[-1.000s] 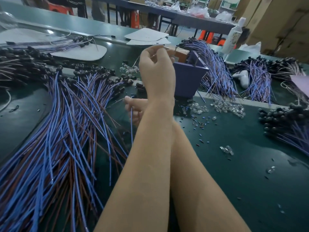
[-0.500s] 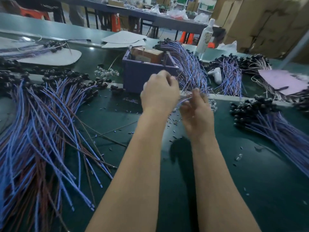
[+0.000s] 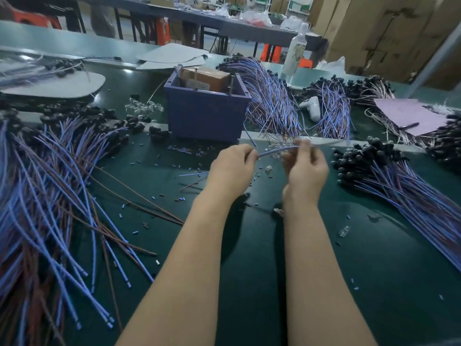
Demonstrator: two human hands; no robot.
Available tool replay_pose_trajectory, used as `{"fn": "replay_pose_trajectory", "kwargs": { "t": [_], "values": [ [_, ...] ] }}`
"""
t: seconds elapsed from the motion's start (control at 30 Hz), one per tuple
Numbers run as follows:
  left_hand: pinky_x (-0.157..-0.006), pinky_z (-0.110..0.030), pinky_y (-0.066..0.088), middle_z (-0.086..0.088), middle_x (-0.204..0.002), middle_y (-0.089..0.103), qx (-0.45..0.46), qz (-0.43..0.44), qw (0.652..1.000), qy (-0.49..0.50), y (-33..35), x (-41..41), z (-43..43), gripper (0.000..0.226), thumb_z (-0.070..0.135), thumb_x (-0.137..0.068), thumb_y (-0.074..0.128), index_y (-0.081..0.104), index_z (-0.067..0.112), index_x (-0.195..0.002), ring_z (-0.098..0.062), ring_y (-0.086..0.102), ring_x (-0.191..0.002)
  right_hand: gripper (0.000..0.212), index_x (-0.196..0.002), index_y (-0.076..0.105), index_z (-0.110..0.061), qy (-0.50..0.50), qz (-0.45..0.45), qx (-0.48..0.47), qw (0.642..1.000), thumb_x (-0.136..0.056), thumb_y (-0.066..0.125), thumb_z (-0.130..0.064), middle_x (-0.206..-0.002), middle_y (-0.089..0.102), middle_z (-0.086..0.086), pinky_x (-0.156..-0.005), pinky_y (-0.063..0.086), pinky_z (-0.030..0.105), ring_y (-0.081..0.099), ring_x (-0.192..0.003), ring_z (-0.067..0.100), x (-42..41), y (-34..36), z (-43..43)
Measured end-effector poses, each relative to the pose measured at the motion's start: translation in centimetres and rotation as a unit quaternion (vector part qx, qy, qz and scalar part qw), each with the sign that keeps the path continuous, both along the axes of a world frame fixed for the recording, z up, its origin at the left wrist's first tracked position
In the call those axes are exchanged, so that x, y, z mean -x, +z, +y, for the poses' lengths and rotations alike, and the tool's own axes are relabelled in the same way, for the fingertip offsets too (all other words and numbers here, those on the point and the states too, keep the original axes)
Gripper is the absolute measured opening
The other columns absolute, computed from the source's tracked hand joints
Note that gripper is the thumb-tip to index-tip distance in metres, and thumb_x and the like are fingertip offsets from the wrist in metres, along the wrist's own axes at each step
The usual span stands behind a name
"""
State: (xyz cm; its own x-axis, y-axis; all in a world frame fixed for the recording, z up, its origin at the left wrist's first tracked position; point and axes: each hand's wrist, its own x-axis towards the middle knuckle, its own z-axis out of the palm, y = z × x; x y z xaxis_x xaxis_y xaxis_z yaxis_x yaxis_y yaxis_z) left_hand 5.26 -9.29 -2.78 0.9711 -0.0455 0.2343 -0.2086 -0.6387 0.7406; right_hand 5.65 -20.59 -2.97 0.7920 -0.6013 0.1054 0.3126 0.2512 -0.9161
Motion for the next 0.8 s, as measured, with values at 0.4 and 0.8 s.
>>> {"fn": "replay_pose_trajectory", "kwargs": {
  "t": [0.4, 0.8],
  "values": [
    [-0.091, -0.045, 0.044, -0.008, -0.101, 0.065, 0.054, -0.030, 0.998, 0.010, -1.2, -0.2, -0.3, 0.016, 0.019, -0.096, 0.051, 0.064, 0.011, -0.096, -0.029, 0.058, -0.096, 0.022, -0.075, 0.059, -0.007, 0.165, 0.087, 0.065, 0.980, -0.095, 0.054, -0.013, -0.069, 0.061, 0.008, -0.063, 0.054, 0.022, 0.060, -0.060, 0.013, -0.3, -1.5, 1.8],
    [-0.083, -0.034, 0.052, 0.006, -0.068, 0.067, 0.118, 0.005, 0.992, 0.043, -1.5, -0.3, 0.7, 0.012, 0.020, -0.093, 0.056, 0.065, 0.019, -0.085, -0.016, 0.063, -0.073, 0.018, -0.077, 0.055, -0.010, 0.129, 0.032, -0.062, 0.989, -0.095, 0.054, -0.008, -0.062, 0.060, 0.000, -0.057, 0.052, 0.014, 0.059, -0.052, 0.003, -0.4, -1.2, 1.5]
  ]
}}
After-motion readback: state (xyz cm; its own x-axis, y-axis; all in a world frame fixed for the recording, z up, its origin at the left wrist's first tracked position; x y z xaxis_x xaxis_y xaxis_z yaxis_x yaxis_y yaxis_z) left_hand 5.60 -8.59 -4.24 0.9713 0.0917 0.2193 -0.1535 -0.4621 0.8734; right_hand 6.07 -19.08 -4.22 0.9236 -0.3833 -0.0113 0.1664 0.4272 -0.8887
